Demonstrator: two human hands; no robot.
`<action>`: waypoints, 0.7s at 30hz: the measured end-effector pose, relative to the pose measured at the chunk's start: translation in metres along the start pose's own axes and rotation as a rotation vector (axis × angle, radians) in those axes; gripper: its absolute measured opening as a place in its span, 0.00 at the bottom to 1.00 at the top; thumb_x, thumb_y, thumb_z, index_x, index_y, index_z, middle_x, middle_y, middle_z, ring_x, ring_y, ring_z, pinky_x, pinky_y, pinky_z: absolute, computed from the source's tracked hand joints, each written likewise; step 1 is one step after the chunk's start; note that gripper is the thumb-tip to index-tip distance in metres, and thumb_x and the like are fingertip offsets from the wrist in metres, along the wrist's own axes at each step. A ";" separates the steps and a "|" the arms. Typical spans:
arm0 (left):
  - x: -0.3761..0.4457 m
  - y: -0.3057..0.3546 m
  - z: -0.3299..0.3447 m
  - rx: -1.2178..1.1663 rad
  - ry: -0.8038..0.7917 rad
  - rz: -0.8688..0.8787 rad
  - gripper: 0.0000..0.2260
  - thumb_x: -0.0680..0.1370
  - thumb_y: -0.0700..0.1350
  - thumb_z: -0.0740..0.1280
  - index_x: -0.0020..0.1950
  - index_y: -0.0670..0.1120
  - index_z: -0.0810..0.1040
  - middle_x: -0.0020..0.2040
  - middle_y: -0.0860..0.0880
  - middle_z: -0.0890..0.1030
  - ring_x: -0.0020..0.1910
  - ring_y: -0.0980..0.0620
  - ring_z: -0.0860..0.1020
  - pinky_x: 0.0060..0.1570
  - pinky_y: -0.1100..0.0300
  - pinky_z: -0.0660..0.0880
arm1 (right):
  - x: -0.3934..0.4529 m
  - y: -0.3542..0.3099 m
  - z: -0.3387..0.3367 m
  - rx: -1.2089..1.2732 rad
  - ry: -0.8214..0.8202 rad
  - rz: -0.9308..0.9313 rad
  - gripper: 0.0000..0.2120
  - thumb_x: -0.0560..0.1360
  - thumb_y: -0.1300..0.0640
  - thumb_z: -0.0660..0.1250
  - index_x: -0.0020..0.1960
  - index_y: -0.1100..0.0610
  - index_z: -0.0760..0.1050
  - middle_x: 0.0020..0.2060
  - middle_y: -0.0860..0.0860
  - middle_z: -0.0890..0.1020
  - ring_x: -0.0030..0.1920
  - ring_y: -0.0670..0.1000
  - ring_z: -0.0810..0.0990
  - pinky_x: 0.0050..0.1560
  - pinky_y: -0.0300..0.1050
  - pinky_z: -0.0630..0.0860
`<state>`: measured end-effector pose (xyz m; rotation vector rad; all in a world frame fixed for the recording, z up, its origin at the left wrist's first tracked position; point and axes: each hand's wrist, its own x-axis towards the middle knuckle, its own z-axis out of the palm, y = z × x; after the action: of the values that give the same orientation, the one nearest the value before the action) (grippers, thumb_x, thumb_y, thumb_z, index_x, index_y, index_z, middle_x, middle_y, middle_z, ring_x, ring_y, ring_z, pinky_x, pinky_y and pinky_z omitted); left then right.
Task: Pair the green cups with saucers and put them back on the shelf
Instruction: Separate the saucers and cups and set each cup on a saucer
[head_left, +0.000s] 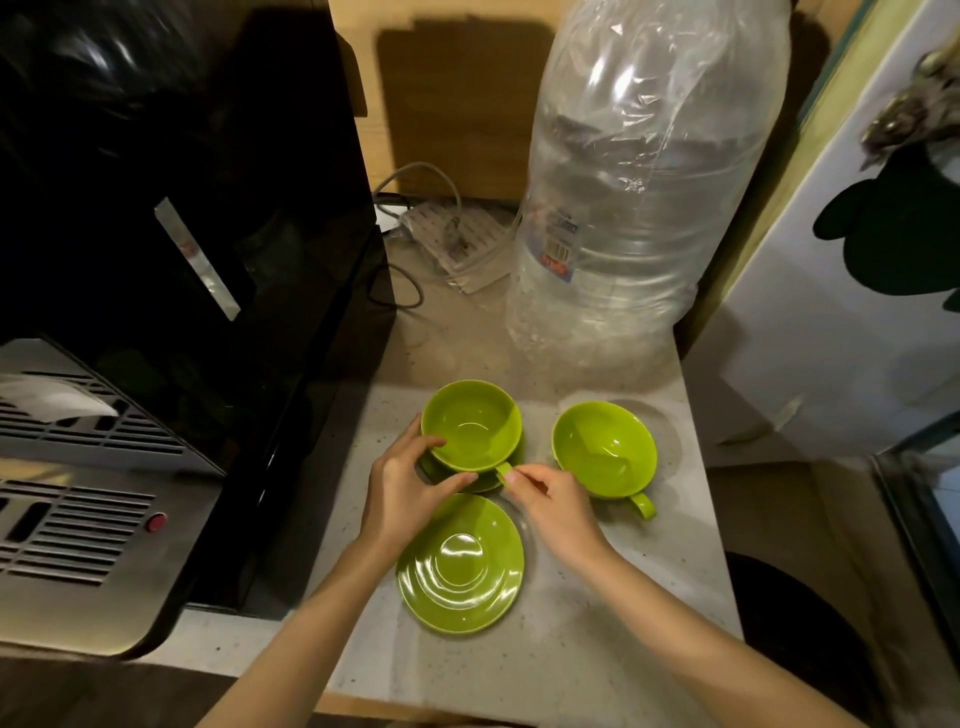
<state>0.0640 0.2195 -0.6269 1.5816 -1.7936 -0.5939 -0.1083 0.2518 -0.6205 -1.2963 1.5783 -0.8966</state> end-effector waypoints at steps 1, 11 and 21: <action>0.000 0.000 0.000 0.008 -0.013 -0.016 0.26 0.61 0.52 0.77 0.56 0.45 0.78 0.67 0.43 0.73 0.66 0.52 0.69 0.60 0.67 0.63 | 0.000 -0.001 -0.001 0.000 -0.011 0.001 0.11 0.75 0.57 0.63 0.46 0.63 0.79 0.42 0.62 0.84 0.47 0.60 0.81 0.50 0.57 0.77; 0.011 0.049 -0.002 0.019 -0.095 0.134 0.44 0.58 0.58 0.76 0.69 0.49 0.63 0.73 0.44 0.63 0.71 0.47 0.61 0.67 0.57 0.58 | -0.015 -0.011 -0.036 -0.009 0.019 -0.066 0.16 0.77 0.54 0.58 0.64 0.56 0.70 0.56 0.55 0.79 0.57 0.52 0.78 0.60 0.48 0.73; 0.025 0.100 0.054 -0.076 -0.422 0.234 0.53 0.55 0.52 0.80 0.72 0.41 0.57 0.72 0.42 0.62 0.72 0.46 0.60 0.65 0.68 0.53 | -0.033 0.034 -0.094 -0.094 0.407 0.124 0.20 0.76 0.58 0.61 0.67 0.59 0.66 0.65 0.58 0.71 0.62 0.55 0.72 0.63 0.47 0.68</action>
<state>-0.0447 0.2064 -0.5869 1.2335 -2.1951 -0.9212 -0.2057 0.2912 -0.6127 -1.1099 2.0136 -1.0651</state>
